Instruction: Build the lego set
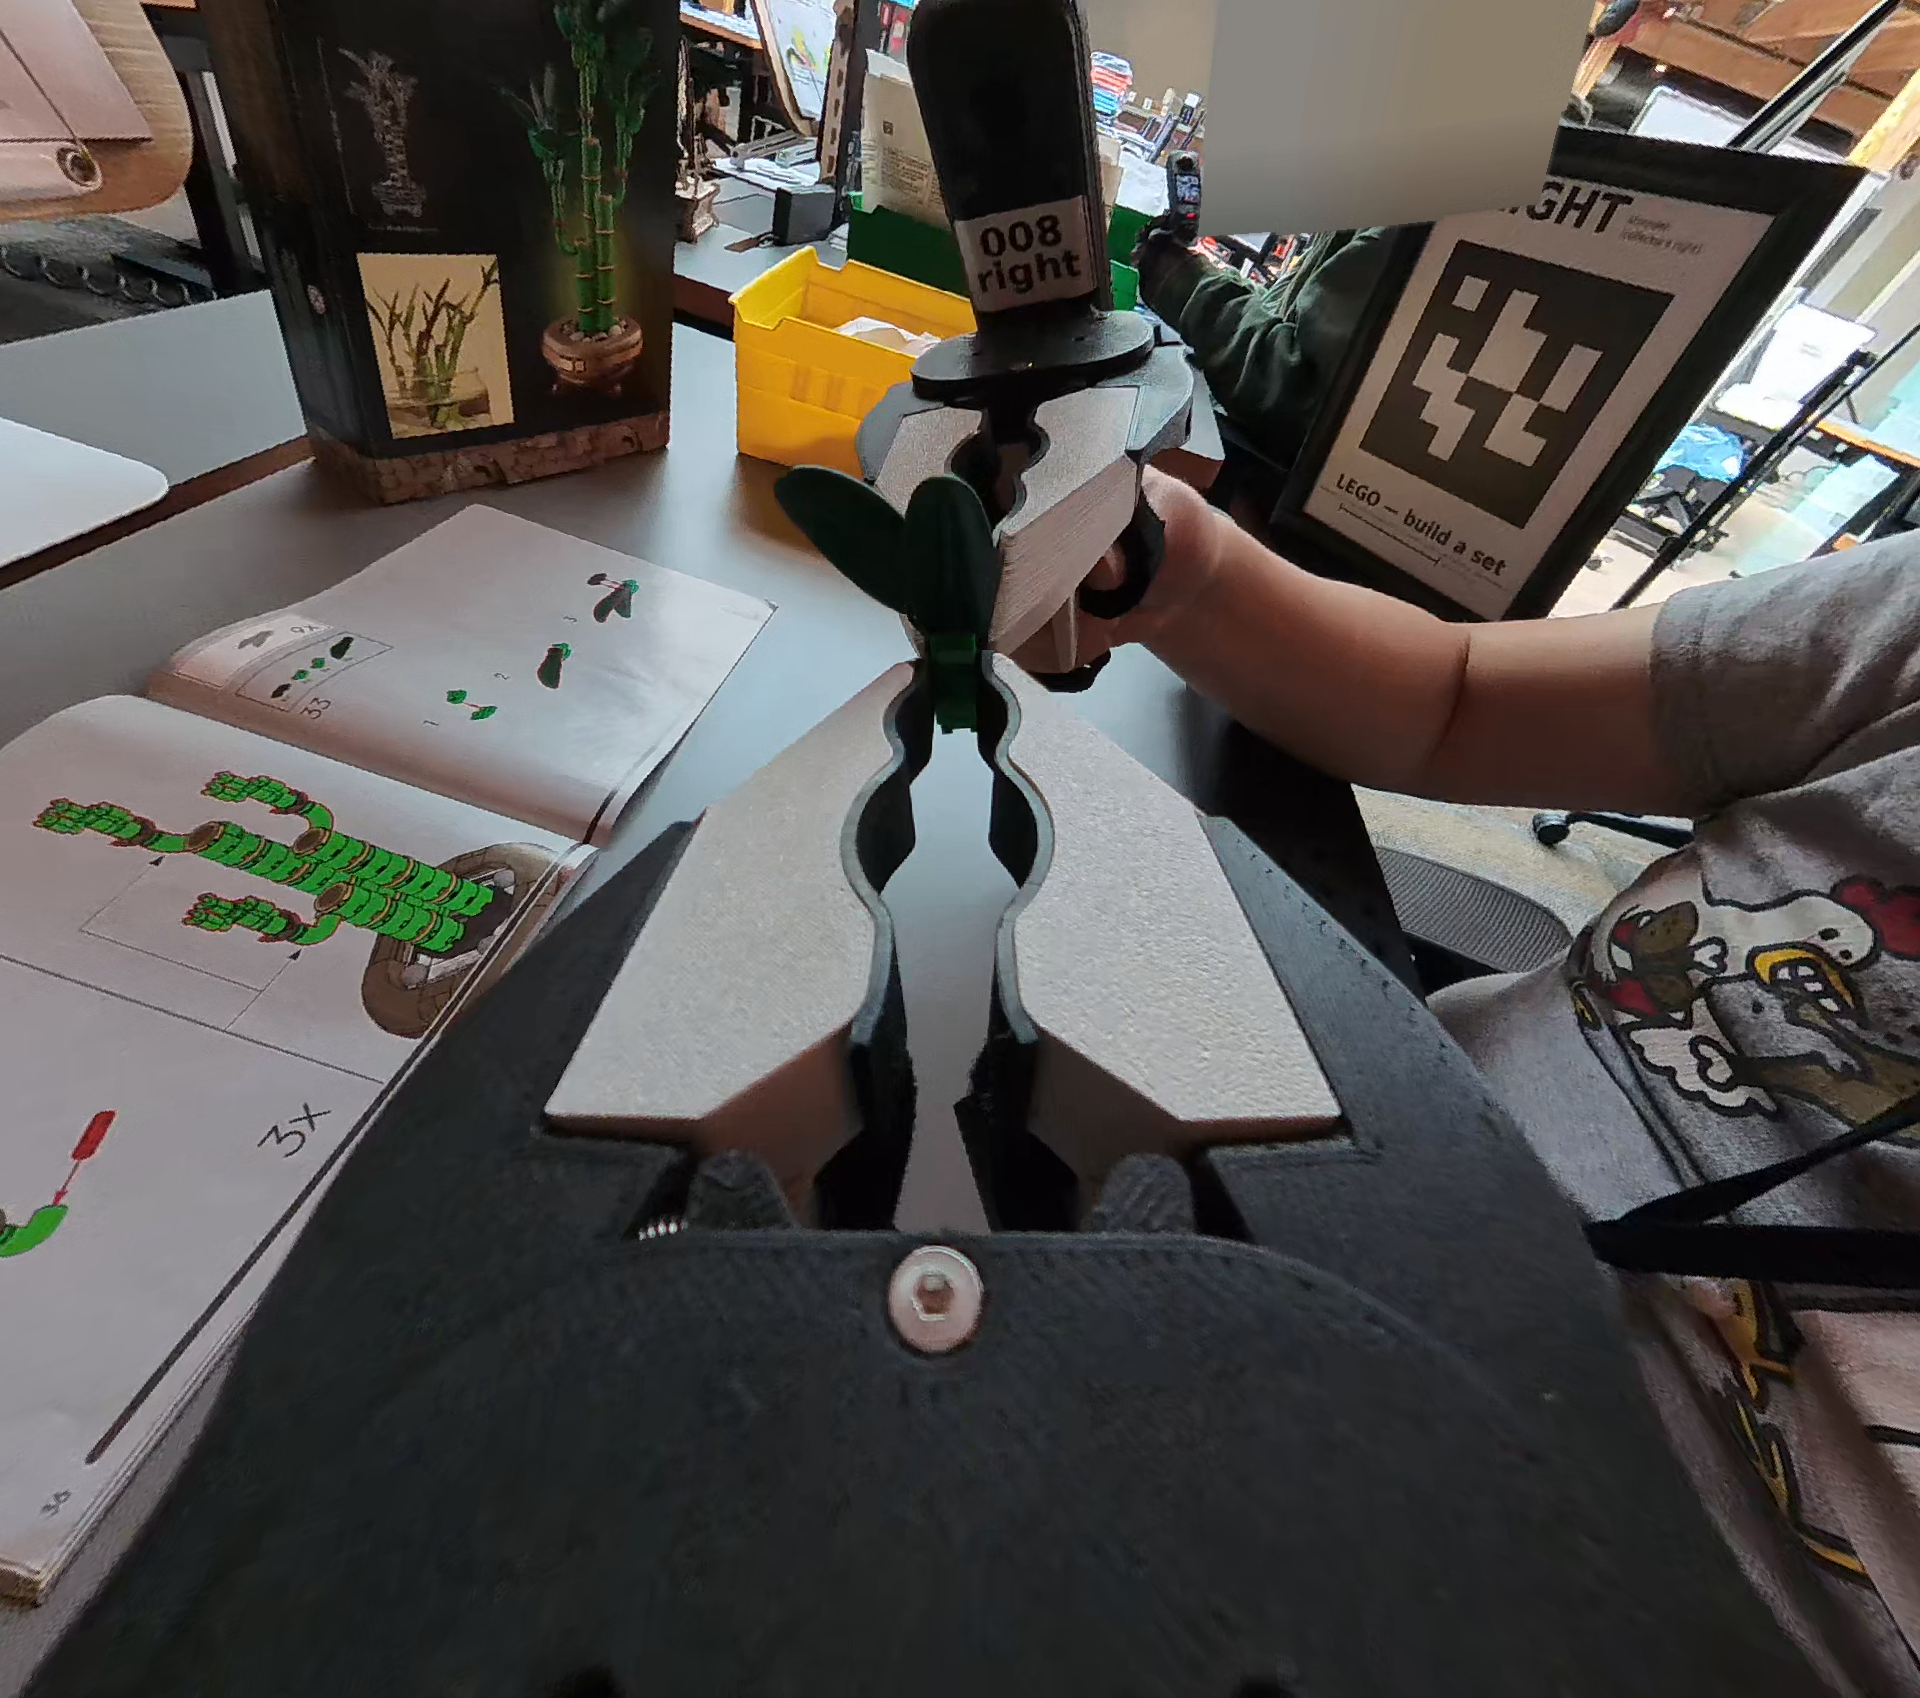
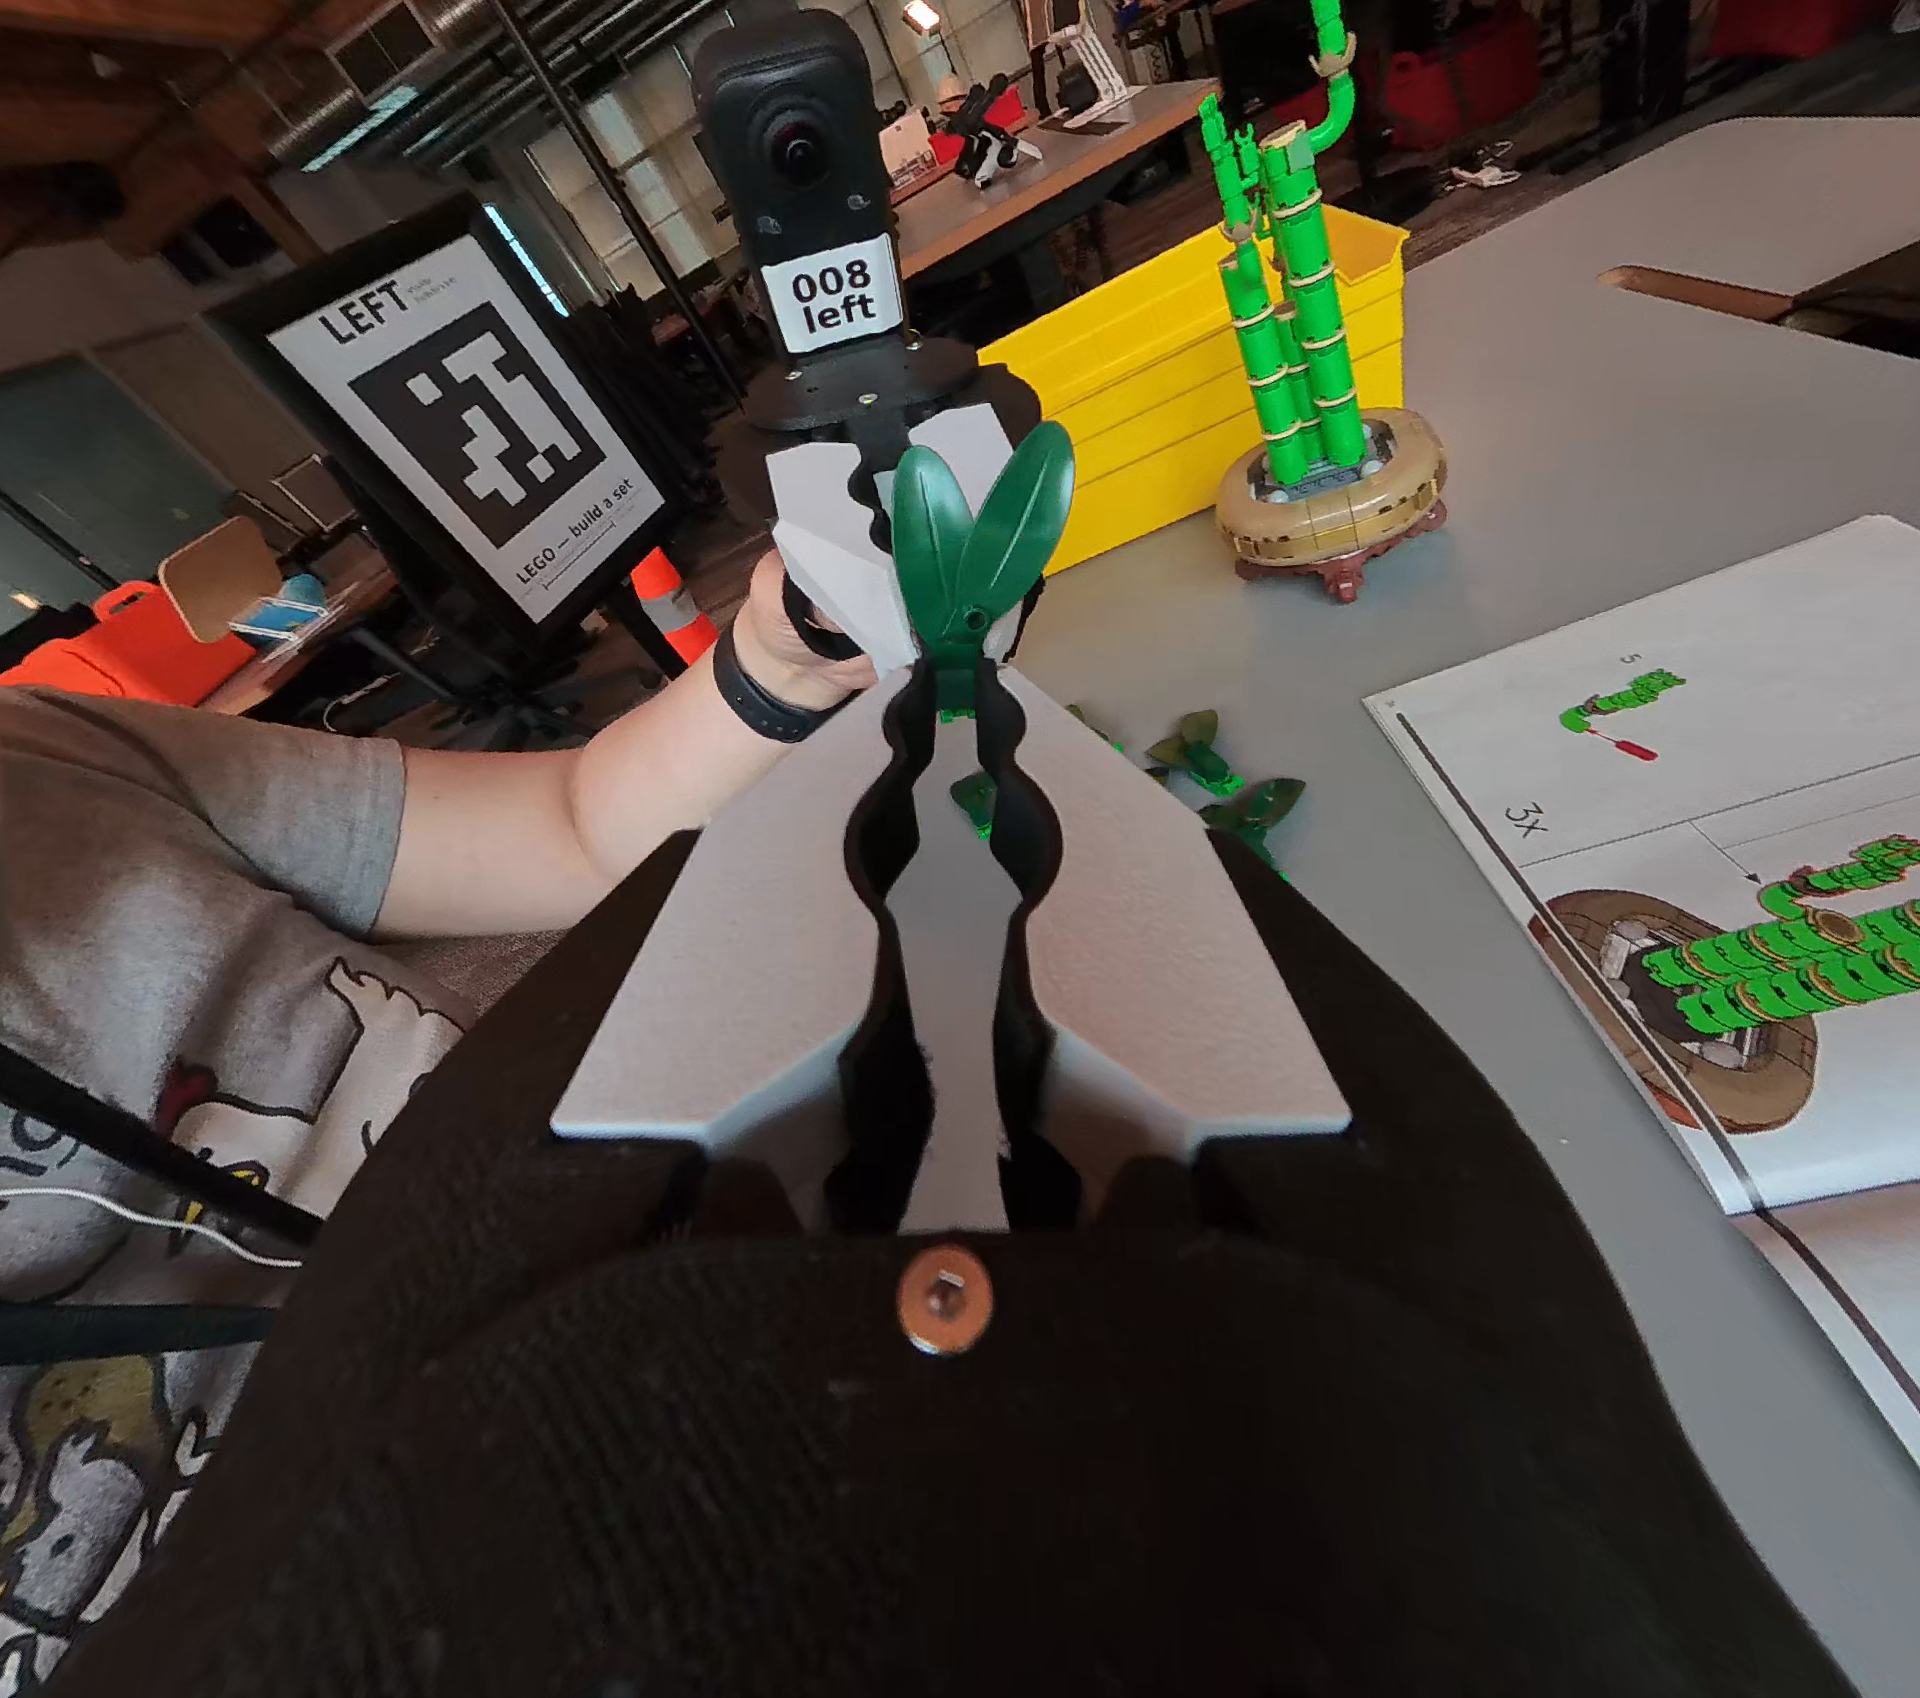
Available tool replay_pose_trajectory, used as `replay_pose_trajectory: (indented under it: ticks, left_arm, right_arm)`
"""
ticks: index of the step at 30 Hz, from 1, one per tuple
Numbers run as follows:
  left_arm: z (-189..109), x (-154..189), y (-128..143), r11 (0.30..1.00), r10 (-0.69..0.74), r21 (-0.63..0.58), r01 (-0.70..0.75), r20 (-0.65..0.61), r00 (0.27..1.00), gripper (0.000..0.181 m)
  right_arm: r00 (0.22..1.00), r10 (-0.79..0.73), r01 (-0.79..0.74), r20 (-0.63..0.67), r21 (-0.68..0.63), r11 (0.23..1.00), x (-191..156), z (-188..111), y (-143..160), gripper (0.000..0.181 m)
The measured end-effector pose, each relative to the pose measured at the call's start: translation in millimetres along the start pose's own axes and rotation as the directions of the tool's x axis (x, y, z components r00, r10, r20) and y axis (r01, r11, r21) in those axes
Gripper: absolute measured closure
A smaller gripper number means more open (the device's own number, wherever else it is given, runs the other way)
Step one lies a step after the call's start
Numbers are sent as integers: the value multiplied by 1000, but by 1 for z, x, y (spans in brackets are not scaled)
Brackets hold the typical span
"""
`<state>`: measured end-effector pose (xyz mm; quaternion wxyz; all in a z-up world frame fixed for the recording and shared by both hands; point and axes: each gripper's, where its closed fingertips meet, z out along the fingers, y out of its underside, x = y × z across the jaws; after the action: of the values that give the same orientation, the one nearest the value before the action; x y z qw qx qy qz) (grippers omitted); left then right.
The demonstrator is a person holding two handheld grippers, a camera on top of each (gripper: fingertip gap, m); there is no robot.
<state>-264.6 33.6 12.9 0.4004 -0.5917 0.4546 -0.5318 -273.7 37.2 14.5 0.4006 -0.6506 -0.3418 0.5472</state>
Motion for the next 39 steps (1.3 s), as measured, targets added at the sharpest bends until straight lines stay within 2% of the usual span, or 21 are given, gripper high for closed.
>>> replay_pose_trajectory:
  ticks: [4,8,15,19,26,34,39]
  left_arm:
    - [0,0,3,1000,16,-26,-16,9,1000,175]
    - [-1,5,-2,1000,-17,16,18,-40,999,175]
    - [-1,5,-9,988,-119,85,129,-113,986,175]
    - [0,5,-9,987,-123,90,134,-120,985,176]
    - [1,10,-4,997,-56,47,61,-101,993,175]
    - [1,18,4,999,-44,-27,40,-141,989,175]
    - [1,16,6,999,-41,-39,37,-123,992,175]
  right_arm:
    - [999,-45,44,-31,-33,999,1,1,4,175]
    - [999,-33,33,23,10,999,-5,0,-2,175]
    - [999,-50,49,20,60,997,-5,-1,-8,176]
    - [999,-22,19,38,71,997,-5,-2,-9,176]
    - [998,-22,21,62,21,1000,-8,-2,-3,175]
    - [992,-8,15,126,-56,998,-17,-2,8,175]
    - [995,-26,33,97,-67,997,-15,-1,9,175]
